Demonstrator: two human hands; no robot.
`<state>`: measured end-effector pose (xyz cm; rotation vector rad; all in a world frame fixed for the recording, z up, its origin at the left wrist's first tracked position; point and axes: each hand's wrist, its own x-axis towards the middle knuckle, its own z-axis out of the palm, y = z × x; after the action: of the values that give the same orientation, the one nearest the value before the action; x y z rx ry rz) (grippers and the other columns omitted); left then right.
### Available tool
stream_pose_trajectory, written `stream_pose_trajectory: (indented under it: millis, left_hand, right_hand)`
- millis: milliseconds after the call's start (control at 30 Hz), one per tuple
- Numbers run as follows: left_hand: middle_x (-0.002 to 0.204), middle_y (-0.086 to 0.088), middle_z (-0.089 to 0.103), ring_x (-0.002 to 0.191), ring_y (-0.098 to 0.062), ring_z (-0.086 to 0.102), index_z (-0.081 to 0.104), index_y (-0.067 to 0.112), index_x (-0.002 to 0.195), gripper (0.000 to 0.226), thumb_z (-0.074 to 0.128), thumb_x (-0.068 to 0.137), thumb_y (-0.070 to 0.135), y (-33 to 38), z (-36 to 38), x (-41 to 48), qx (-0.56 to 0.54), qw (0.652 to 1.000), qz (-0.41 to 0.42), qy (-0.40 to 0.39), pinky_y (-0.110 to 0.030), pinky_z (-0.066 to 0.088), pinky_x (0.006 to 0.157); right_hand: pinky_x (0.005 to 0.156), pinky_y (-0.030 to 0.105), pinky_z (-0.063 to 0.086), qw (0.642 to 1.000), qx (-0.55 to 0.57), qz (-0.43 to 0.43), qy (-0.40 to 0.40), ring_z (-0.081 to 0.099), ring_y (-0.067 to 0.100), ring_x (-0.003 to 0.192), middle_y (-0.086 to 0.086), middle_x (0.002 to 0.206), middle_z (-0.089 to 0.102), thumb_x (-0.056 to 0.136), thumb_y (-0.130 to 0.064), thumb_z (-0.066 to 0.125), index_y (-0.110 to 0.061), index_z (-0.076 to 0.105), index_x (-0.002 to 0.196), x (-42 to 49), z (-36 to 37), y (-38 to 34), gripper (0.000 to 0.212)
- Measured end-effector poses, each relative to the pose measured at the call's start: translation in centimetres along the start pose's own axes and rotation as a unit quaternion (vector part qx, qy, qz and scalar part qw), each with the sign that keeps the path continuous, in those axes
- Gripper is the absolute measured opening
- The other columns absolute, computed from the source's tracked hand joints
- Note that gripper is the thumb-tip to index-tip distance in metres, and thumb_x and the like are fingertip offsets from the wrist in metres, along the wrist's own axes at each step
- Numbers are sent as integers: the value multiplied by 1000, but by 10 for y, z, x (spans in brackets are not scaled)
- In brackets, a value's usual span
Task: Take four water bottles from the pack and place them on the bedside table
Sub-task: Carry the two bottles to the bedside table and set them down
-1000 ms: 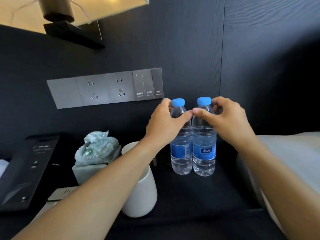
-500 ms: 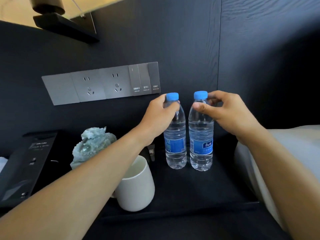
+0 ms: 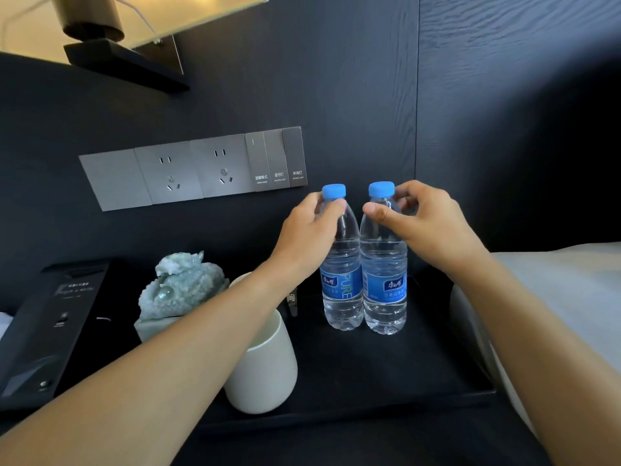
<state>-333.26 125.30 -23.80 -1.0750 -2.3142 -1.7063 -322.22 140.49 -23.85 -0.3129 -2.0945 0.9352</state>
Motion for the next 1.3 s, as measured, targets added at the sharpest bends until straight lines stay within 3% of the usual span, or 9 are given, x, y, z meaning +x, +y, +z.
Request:
stream_pose_trajectory:
  millis: [200,333,400,467,633,800,967,1167,1300]
  left_hand:
    - [114,0,75,108,-17,70,68,23,122,26,54,103,34,-5,-7,-1,-13,999,10,-34,-28,54,90]
    - [110,10,72,101,-7,67,64,25,125,29,57,101,39,-7,-6,-3,1,1000,23,-17,-24,51,82]
    - [106,11,70,97,-7,67,63,26,123,30,62,97,42,-6,-5,-2,2,1000,18,-5,-25,53,79]
    - [105,8,69,97,-10,67,62,26,122,36,67,93,46,-5,-4,-1,0,1000,3,7,-32,58,82]
    - [114,5,63,100,-9,63,57,29,129,51,66,87,58,-6,3,-2,57,997,21,46,-31,55,82]
    - [112,0,73,105,-15,67,68,25,123,35,52,95,38,-3,-2,-5,-28,1000,-8,-2,-43,54,99]
    - [109,15,71,104,-3,65,66,28,123,29,66,96,37,-9,-4,-3,-20,1000,11,10,-27,54,89]
    - [112,10,69,100,-6,67,63,28,127,38,69,92,41,-10,-4,-1,-28,1000,6,-3,-21,53,77]
    - [112,11,72,105,-6,69,64,26,125,30,64,95,27,-16,-7,-2,-50,998,8,-33,-22,53,86]
  right_hand:
    - [69,21,50,999,27,13,-40,68,-4,74,-11,79,70,91,-46,67,-29,64,129,3,-10,-1,42]
    - [74,24,54,996,64,29,-64,70,12,87,1,92,77,92,-35,66,-34,75,95,2,-12,-1,10]
    - [71,24,54,996,61,25,-59,70,9,80,2,91,76,91,-36,68,-34,73,90,2,-12,-2,6]
    - [65,22,51,997,51,20,-54,68,-1,70,-3,85,74,90,-39,71,-32,72,94,2,-11,-2,8]
    - [64,20,48,998,32,13,-49,64,6,73,-1,85,71,92,-39,70,-22,72,105,2,-10,-3,22]
    - [65,21,48,999,20,6,-49,64,7,74,-1,86,71,91,-39,70,-20,72,107,1,-11,-2,25]
    - [63,21,48,1000,8,9,-25,63,7,73,-5,84,69,89,-42,72,-19,70,107,2,-10,-1,29]
    - [62,20,46,1000,10,11,-25,62,6,69,-6,79,66,90,-42,71,-19,69,111,2,-9,-1,31]
    - [74,33,60,999,13,19,-33,68,10,81,-5,90,70,89,-44,72,-19,69,114,2,-10,-1,35]
